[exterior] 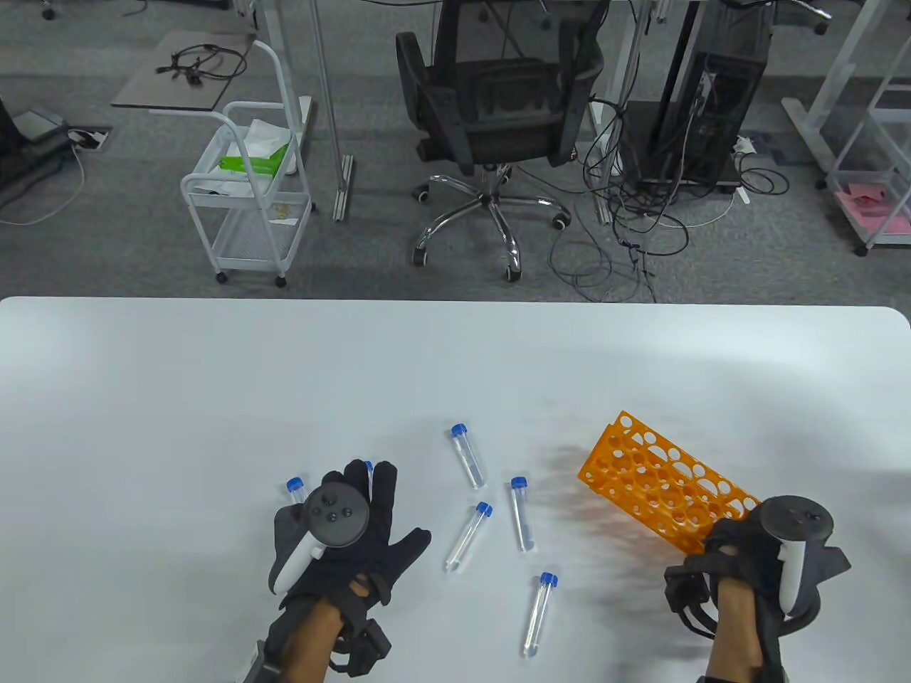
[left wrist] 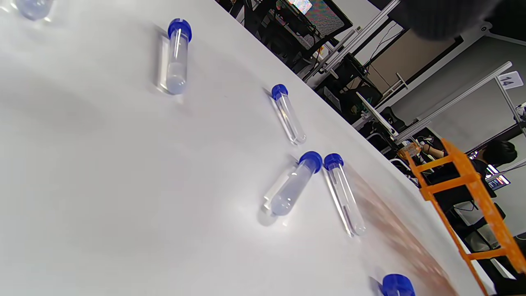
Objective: Insert test tubes into test tube rack (6 test tubes)
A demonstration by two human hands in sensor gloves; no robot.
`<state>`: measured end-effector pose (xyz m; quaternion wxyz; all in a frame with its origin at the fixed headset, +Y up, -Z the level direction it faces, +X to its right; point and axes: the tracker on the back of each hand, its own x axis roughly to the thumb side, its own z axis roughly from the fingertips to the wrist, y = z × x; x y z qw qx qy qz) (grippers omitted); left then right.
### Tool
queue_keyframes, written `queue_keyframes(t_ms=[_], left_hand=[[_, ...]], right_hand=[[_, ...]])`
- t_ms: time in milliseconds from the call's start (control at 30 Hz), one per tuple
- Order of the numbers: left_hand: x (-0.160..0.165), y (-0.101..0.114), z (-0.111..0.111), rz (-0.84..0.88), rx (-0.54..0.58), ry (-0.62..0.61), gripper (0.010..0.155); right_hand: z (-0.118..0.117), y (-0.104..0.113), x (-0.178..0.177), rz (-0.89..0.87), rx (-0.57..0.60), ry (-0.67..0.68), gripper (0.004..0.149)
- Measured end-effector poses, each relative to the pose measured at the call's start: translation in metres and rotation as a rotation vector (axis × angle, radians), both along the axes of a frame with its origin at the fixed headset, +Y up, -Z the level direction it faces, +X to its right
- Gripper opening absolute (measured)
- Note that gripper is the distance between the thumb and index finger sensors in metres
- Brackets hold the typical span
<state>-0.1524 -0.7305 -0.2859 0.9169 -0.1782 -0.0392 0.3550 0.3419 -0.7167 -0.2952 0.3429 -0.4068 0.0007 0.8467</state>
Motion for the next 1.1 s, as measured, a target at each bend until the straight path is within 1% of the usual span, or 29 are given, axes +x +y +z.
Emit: queue_keyframes(t_ms=[133,300,600,733,967,1100], left_hand=[[-0.001,-0.001,-0.001,0.008,-0.008,0.015,0.087],[-0.002,-0.001,-0.001,0.005,-0.009,0.026,0.086],[-0.007,-0.005,-0.005,0.008,-0.035,0.055,0.086],[-0.014,-0.007,-0.007,0.016,-0.041,0.087,0.086],[-0.024,-0.012,-0.01,0.019,-0.062,0.127,0.085],[-0.029,-0.01,-0.009,0.032,-0.051,0.155,0.085]], right_hand=[[-0.001,0.011,-0.013,0.007,0.034,0.064,0.073],[-0.004,0.012,-0.03,0.013,0.012,0.15,0.073],[-0.005,0.021,-0.06,0.038,0.036,0.271,0.071],[-0.006,0.02,-0.065,-0.009,0.04,0.307,0.067],[-0.006,0.019,-0.073,-0.104,0.053,0.371,0.066],[-0.006,0.017,-0.079,-0.112,0.031,0.423,0.065]])
